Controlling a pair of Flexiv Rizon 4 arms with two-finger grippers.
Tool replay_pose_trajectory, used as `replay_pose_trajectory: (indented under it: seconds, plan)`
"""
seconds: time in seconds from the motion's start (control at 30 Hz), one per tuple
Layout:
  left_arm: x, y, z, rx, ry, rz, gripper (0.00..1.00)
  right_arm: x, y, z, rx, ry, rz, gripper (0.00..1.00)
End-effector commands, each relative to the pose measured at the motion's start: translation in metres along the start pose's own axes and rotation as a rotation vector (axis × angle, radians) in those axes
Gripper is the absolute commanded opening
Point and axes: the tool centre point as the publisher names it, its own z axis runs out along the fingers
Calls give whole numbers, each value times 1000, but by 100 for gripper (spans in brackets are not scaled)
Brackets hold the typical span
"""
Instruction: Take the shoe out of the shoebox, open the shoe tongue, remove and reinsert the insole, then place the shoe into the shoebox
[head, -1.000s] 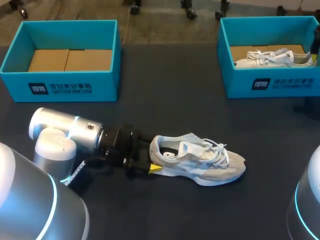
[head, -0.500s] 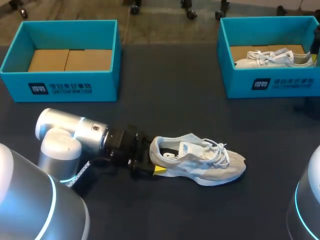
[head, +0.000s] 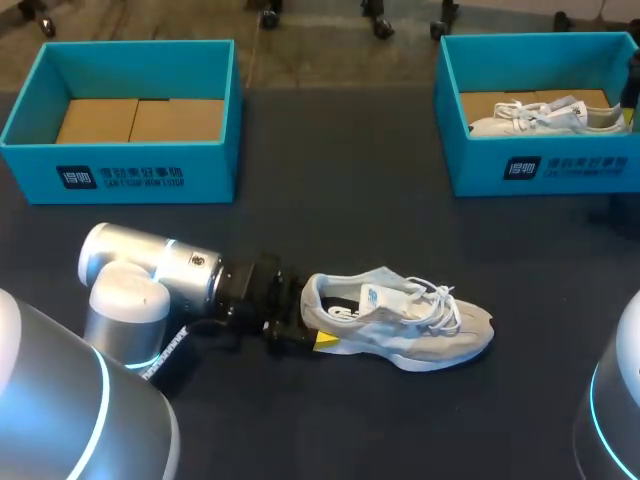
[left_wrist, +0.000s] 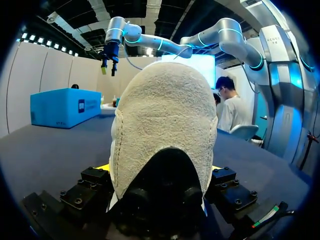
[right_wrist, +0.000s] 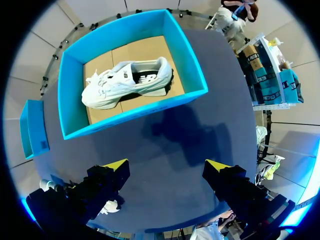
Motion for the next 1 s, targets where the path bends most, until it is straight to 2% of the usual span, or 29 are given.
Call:
replay_pose_trajectory:
  seconds: [0.03,0.23,0.53,1.0]
  plan:
    - [3,1,2,9,-17,8,0,0,0,0,0,-2,1,100]
    - [6,2,-3,0,-82,16,0,0,0,0,0,-2,1,100]
    - [6,1,-11,-1,-113,-8,0,0,0,0,0,-2,1,100]
    - [2,2,-12,-13,-60,-18,0,0,0,0,0,-2,1,100]
